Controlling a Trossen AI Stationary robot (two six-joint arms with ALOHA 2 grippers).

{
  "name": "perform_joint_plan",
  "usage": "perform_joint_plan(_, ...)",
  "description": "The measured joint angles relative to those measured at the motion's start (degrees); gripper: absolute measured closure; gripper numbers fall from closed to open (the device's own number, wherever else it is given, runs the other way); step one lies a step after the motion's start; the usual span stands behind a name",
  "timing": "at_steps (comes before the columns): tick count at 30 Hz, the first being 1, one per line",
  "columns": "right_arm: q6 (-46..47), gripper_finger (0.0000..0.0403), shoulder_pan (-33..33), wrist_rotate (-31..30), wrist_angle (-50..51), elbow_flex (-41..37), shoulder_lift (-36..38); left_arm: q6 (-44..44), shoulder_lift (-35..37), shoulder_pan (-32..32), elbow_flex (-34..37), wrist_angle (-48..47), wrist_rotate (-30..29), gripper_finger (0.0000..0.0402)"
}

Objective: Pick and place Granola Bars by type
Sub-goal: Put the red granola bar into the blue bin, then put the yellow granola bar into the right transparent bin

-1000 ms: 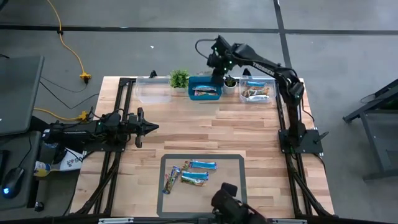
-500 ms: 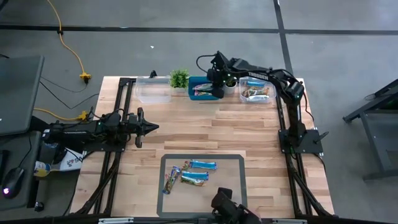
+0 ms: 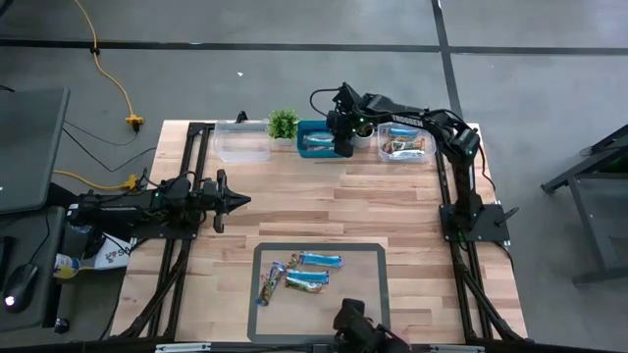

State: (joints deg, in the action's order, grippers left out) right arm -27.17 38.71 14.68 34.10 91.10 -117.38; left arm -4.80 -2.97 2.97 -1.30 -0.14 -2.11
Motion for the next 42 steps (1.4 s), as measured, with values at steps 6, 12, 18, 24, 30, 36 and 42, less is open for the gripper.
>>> perform_joint_plan(6, 1.3, 0.0245, -2.0, -0.5, 2.7, 3.4, 1.3, 0.0, 0.0, 0.0, 0.0, 0.0, 0.0, 0.0400)
perform_joint_plan(12, 6.5, 0.0219, -6.4, -4.1, 7.1, 8.7, 5.4, 0.0, 0.0, 0.0, 0.0, 0.0, 0.0, 0.0400)
perform_joint_plan(18, 15.1, 0.0217, -12.5, -5.3, 9.8, 10.5, 10.9, 0.0, 0.0, 0.0, 0.0, 0.0, 0.0, 0.0400)
perform_joint_plan(24, 26.2, 0.0217, -20.8, -4.5, 10.7, 10.5, 15.7, 0.0, 0.0, 0.0, 0.0, 0.0, 0.0, 0.0400)
perform_joint_plan(30, 35.1, 0.0217, -32.9, -4.6, 9.2, 10.6, 17.7, 0.0, 0.0, 0.0, 0.0, 0.0, 0.0, 0.0400)
perform_joint_plan(36, 41.9, 0.0217, -46.2, -12.8, 4.4, 8.6, 17.4, 0.0, 0.0, 0.0, 0.0, 0.0, 0.0, 0.0400)
perform_joint_plan(42, 52.4, 0.0217, -57.6, -20.6, -1.7, 2.4, 17.3, 0.0, 0.0, 0.0, 0.0, 0.0, 0.0, 0.0400)
